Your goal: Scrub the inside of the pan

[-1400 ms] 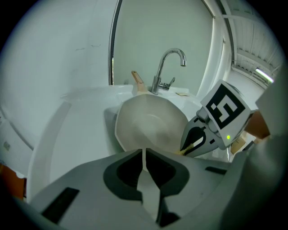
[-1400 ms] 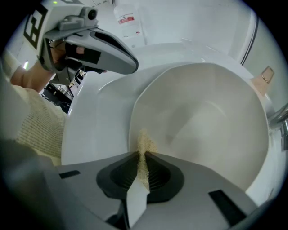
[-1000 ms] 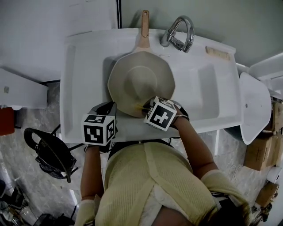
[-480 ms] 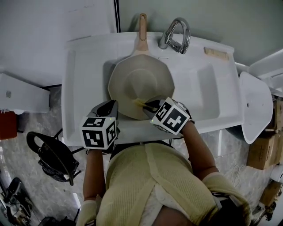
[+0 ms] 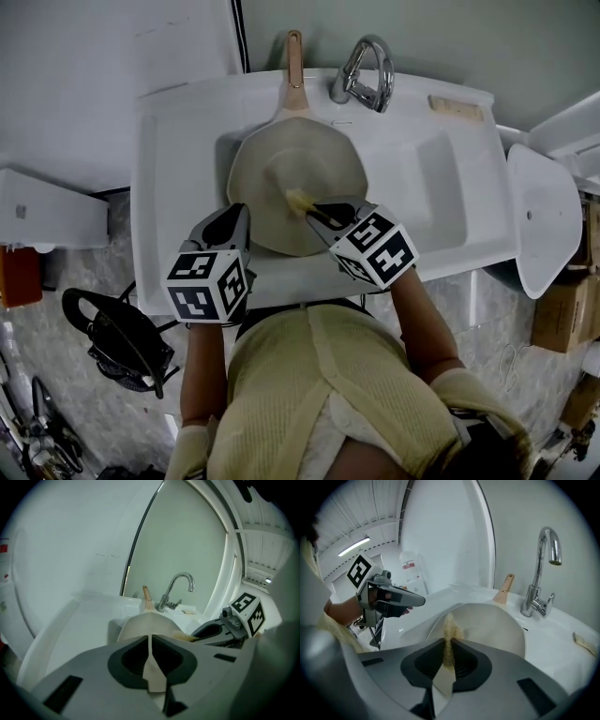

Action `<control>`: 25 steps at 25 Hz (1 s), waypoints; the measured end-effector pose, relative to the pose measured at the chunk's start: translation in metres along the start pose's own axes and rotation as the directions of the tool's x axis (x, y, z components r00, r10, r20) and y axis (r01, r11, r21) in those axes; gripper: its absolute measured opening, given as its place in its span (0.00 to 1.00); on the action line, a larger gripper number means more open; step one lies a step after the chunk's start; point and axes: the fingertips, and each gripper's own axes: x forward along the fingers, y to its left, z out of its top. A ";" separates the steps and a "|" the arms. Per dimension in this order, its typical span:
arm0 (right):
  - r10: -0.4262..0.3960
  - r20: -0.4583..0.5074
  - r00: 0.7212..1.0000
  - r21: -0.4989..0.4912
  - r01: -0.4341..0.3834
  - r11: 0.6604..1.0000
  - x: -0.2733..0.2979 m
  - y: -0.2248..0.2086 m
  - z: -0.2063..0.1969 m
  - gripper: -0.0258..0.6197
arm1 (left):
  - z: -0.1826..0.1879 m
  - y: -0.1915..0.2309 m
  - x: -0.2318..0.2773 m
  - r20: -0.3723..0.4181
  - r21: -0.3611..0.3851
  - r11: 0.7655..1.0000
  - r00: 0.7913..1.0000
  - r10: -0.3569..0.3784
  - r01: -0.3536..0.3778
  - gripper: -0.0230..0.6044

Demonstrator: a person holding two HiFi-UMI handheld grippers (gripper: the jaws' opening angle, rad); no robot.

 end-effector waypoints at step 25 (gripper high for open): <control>-0.162 0.242 0.957 0.336 0.074 0.939 -0.031 -0.046 0.015 0.12 | 0.003 -0.005 0.017 0.054 -0.037 0.999 0.999 0.008 -0.006 0.15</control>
